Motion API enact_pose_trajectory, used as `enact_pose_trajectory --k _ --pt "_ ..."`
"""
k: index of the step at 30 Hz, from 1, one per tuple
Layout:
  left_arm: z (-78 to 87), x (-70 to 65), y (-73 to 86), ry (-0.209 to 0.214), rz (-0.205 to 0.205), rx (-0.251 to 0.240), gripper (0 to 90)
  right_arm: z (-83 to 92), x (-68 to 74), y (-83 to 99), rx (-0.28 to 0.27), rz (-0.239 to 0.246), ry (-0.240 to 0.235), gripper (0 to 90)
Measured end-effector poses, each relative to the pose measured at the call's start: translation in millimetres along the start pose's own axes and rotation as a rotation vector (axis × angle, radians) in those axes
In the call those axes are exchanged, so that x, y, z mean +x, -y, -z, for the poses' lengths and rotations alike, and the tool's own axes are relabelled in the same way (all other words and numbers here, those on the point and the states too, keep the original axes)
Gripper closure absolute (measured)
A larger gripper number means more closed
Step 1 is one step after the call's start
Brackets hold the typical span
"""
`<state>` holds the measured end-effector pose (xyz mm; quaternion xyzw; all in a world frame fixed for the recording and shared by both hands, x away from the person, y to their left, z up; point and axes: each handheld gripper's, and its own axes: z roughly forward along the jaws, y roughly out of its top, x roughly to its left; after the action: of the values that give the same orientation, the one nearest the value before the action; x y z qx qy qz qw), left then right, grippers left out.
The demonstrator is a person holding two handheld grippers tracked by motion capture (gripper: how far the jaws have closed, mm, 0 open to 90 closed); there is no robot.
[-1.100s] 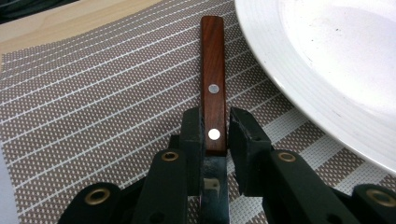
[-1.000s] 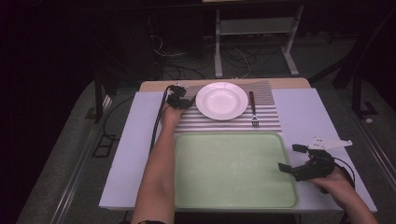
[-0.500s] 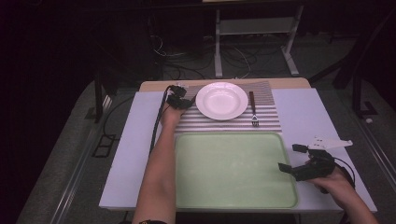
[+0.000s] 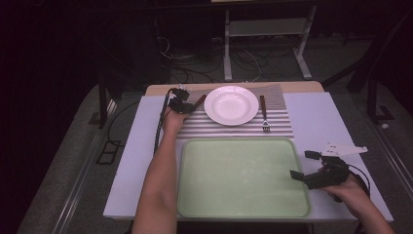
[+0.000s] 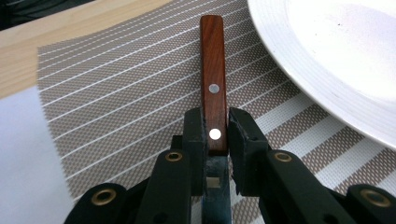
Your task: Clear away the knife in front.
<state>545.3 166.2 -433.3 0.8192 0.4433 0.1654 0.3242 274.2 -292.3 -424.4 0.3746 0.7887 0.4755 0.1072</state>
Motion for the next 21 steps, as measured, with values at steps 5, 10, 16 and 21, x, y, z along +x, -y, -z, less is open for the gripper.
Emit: enact_pose_trajectory --k 5,10,16,21 --pt "8.7 1.7 3.1 -0.002 0.003 0.019 77.2 -0.3 0.3 0.0 0.000 0.001 0.000 0.0" --pt "18.0 2.2 7.8 0.005 0.015 0.020 77.2 -0.5 0.5 -0.1 0.000 0.001 0.000 0.0" --pt "32.0 1.2 15.9 0.027 0.031 0.010 77.2 -0.5 0.5 0.0 0.000 0.001 0.001 0.0" --pt "43.9 -2.1 23.8 0.038 0.040 0.007 77.2 -0.1 0.4 -0.2 -0.006 -0.006 -0.002 0.0"
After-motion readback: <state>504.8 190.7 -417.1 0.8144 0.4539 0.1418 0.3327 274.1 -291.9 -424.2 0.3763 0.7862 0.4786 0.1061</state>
